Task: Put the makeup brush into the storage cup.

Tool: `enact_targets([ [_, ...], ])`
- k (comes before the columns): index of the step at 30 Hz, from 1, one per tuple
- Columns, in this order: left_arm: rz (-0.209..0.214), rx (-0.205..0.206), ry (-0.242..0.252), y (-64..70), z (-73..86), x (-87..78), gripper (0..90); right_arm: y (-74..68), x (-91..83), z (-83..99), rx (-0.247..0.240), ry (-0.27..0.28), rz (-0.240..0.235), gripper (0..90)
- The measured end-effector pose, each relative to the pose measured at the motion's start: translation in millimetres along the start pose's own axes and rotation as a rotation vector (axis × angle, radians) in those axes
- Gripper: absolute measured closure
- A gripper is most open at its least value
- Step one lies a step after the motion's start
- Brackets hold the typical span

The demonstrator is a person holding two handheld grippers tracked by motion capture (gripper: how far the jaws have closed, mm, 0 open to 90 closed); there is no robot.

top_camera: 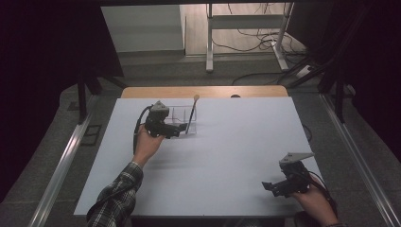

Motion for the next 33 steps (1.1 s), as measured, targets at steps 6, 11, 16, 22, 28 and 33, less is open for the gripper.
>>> enact_targets([
  [6, 0.018, -0.008, 0.004, 2.2, 4.7, -4.5, 1.1, -0.1, 0.0, 0.0, 0.000, 0.000, 0.001, 0.4],
  [11, 0.011, -0.012, 0.016, 4.9, 6.7, -10.2, 1.3, -0.3, -0.2, 0.0, -0.004, 0.001, 0.001, 0.4],
  [16, 0.005, -0.002, 0.008, 7.1, 9.2, -14.0, 1.3, -0.3, -0.2, 0.0, -0.007, 0.002, 0.000, 0.4],
  [22, 0.010, 0.000, 0.011, 9.8, 9.6, -17.1, 1.3, -0.4, -0.3, 0.0, -0.010, 0.002, 0.001, 0.4],
  [28, 0.008, 0.007, 0.003, 12.3, 11.3, -19.7, 1.2, -0.3, -0.4, 0.1, -0.012, 0.002, 0.001, 0.4],
  [33, 0.004, 0.009, 0.001, 14.2, 13.9, -21.7, 0.8, -0.4, -0.5, 0.0, -0.013, 0.003, 0.002, 0.4],
])
Point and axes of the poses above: each handheld gripper's, and its own axes: x roughly forward along the jaws, z roughly out of its underside, y roughly to its right, the point moved 3 cm from there along x, roughly forward along the jaws, and after that the axes turned 9 degrees about z, right-handed, at the moved point
